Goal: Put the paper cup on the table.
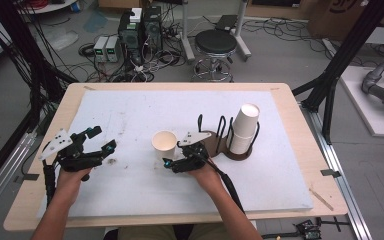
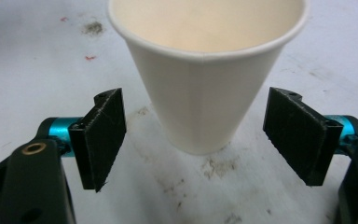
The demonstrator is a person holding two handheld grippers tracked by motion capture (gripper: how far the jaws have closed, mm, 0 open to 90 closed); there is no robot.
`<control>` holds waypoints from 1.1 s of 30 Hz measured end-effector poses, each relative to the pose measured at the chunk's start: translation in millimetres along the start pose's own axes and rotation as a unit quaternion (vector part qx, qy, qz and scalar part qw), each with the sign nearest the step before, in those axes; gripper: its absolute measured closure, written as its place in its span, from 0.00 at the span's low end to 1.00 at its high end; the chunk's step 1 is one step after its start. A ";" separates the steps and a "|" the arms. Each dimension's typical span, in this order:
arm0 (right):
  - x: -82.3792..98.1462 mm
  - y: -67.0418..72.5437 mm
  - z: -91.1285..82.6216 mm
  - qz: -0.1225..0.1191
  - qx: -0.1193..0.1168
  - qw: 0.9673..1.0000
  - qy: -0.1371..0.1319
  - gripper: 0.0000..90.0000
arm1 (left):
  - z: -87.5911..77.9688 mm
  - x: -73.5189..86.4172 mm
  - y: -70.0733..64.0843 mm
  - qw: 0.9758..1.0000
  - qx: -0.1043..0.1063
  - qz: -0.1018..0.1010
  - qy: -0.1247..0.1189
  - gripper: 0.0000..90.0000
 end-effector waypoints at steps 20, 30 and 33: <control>-6.8 -21.4 -129.5 -0.009 0.028 0.991 -0.131 0.25 | 10.6 5.0 -8.3 1.000 0.015 -0.007 0.007 0.21; 7.4 -36.5 -184.8 -0.007 0.060 0.983 -0.171 0.26 | 16.1 6.5 -12.9 1.000 0.024 -0.009 0.009 0.21; 13.7 -42.7 -196.8 -0.003 0.070 0.982 -0.175 0.26 | 16.8 6.5 -15.2 1.000 0.027 -0.008 0.008 0.21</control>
Point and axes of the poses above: each handheld gripper's, and its own axes: z roughly forward along the jaws, x roughly out of its underside, y roughly to its left, the point moved 4 cm from there along z, roughly forward along the jaws, and after that the axes turned 4 degrees about -y, right-handed, at the moved point
